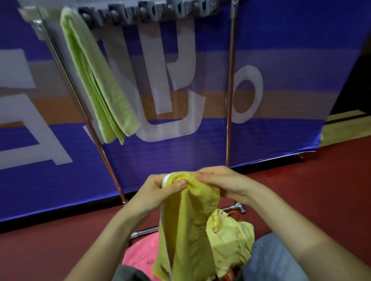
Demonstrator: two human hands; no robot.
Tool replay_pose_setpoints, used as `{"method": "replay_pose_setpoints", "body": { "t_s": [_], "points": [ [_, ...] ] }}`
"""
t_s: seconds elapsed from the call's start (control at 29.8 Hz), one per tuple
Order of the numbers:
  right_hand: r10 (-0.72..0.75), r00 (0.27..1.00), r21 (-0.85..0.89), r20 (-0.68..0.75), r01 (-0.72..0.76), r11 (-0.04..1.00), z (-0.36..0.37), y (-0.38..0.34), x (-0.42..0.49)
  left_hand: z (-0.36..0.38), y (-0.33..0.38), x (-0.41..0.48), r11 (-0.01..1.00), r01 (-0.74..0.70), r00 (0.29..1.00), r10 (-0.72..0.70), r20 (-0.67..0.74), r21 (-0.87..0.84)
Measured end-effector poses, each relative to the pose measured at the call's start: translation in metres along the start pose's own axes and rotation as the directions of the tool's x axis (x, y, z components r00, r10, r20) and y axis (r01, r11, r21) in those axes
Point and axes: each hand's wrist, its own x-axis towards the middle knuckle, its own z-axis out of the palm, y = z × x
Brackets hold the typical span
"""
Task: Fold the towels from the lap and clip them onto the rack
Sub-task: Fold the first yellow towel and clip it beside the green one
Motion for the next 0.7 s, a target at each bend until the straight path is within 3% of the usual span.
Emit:
{"method": "replay_pose_setpoints", "body": {
  "t_s": [0.07, 0.17, 0.34, 0.44, 0.57, 0.7],
  "points": [
    [0.015, 1.000, 0.132, 0.015, -0.017, 0.991, 0.003, 0.012, -0.010, -0.002, 0.004, -0.005, 1.000, 0.006, 0.999, -0.006, -0.035, -0.015],
    [-0.016, 0.997, 0.270, -0.078, 0.036, 0.962, 0.010, 0.016, -0.015, -0.002, 0.008, -0.008, 1.000, 0.013, 1.000, -0.013, 0.015, -0.015],
    [-0.096, 0.994, 0.128, -0.045, 0.101, 0.987, 0.019, -0.002, -0.013, 0.007, 0.017, -0.016, 0.997, 0.077, 0.988, -0.073, 0.134, -0.026],
    [-0.081, 0.997, -0.012, 0.018, 0.081, 0.997, 0.020, -0.007, -0.013, 0.006, 0.026, -0.017, 0.997, 0.055, 0.994, -0.050, 0.097, -0.048],
    [-0.060, 0.996, -0.017, 0.061, 0.061, 0.998, 0.019, -0.001, -0.016, 0.005, 0.032, -0.016, 0.999, 0.040, 0.996, -0.041, 0.084, 0.014],
    [-0.013, 0.996, -0.066, 0.085, 0.019, 0.998, 0.011, 0.015, -0.020, -0.002, 0.042, -0.016, 1.000, -0.005, 0.996, 0.004, -0.091, -0.007]
  ]
}}
